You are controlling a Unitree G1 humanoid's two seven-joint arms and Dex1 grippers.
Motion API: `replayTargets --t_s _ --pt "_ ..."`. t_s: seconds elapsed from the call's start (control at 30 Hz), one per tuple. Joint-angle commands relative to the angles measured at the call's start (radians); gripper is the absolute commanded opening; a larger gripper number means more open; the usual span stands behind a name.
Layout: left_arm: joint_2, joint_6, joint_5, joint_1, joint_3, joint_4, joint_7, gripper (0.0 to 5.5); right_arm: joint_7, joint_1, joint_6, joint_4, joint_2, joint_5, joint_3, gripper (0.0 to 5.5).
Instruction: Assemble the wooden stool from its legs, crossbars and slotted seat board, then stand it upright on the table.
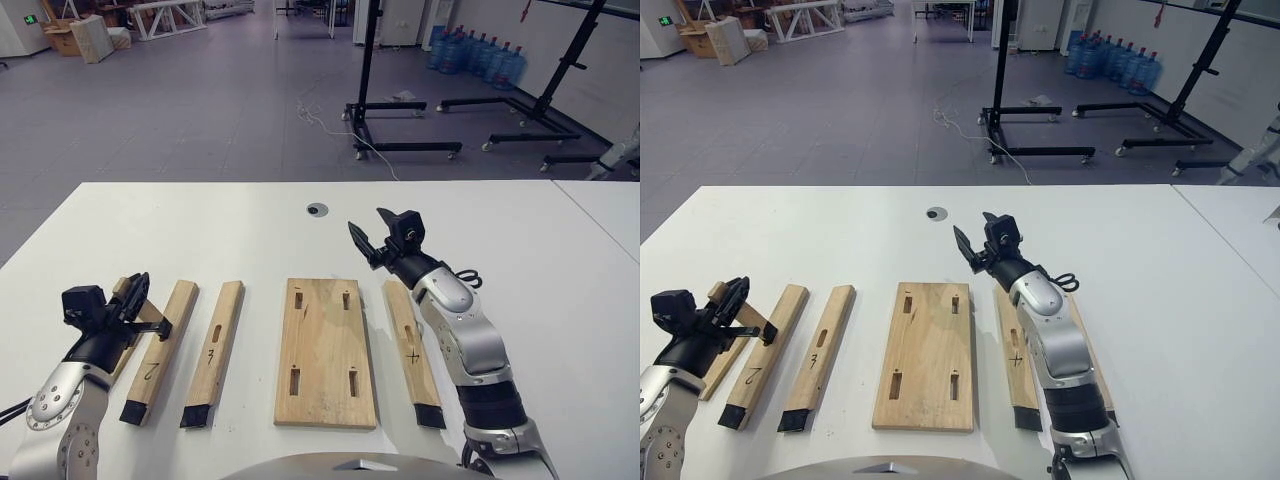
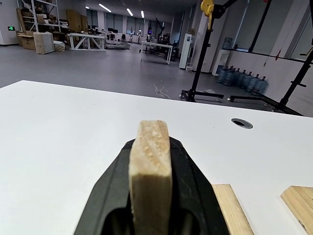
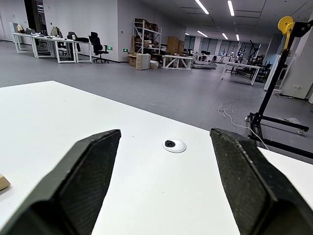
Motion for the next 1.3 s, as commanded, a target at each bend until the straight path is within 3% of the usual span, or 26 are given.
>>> replayTargets --t_s 0.03,0.23,0.4,0.83,1.3 --pt "0.004 0.062 0.069 0.042 -0.011 0.095 0.047 0.38 -0.002 -0.010 0.013 -0.003 0.000 0.002 -0.002 3.35" --pt "-0.011 0.072 0.051 0.046 -0.016 0.120 0.058 0.38 0.000 -0.017 0.013 0.001 -0.001 0.003 -0.004 3.35" --pt "-0.066 0.081 -0.089 0.037 0.037 0.112 0.060 0.38 0.008 -0.026 0.011 0.008 -0.009 0.004 -0.008 3.35" --pt "-0.045 0.098 -0.195 0.006 0.072 0.038 0.082 0.38 0.006 -0.014 0.015 -0.004 -0.008 0.004 -0.011 3.35" --pt "-0.012 0.074 -0.134 0.017 0.043 -0.004 0.048 0.38 -0.004 -0.002 0.019 -0.014 0.000 0.001 -0.002 3.35"
